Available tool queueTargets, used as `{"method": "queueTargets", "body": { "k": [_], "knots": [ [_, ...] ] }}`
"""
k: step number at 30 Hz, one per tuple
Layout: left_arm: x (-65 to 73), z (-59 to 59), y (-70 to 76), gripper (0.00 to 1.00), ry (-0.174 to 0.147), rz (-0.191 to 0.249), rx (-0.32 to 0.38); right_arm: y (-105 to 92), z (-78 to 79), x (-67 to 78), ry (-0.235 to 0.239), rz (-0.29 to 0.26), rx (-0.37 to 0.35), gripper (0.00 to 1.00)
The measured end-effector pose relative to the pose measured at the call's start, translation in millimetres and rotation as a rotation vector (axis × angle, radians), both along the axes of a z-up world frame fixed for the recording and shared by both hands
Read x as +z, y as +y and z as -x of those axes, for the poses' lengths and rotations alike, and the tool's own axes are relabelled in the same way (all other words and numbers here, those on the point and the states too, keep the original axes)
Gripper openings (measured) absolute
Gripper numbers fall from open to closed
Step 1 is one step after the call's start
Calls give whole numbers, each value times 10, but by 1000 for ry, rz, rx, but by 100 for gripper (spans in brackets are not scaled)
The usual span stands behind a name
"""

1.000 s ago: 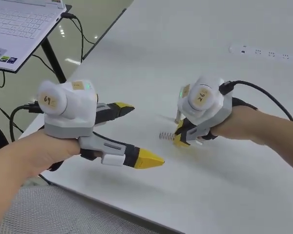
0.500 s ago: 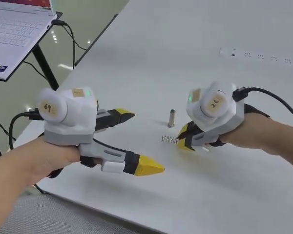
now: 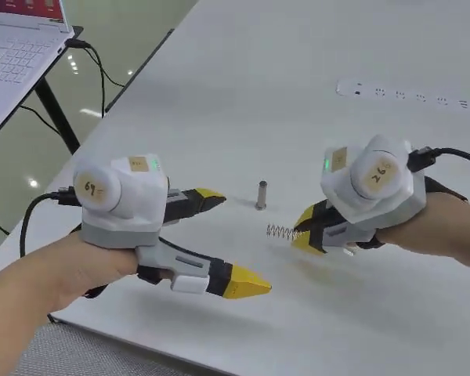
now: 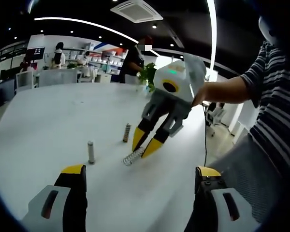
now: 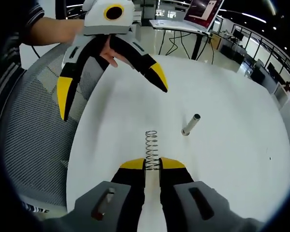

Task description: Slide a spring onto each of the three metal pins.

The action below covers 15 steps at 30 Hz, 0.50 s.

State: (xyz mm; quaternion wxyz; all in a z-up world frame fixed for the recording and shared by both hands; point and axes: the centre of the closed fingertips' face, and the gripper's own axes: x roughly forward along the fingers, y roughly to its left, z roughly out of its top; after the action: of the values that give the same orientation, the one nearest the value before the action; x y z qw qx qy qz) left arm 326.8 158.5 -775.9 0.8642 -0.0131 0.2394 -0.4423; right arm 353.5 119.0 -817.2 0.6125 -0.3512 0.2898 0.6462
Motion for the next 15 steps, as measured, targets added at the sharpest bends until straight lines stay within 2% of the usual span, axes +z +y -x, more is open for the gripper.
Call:
{"method": "queueTargets", "body": {
  "k": [8,15],
  "knots": [
    [-56,22,-118,85,5,-9,-35,-165,143,69,1,-12,-1,8],
    [-72,-19,-255,79,-11,-18,-62,-252,201,122,-20,-11,8,8]
  ]
}}
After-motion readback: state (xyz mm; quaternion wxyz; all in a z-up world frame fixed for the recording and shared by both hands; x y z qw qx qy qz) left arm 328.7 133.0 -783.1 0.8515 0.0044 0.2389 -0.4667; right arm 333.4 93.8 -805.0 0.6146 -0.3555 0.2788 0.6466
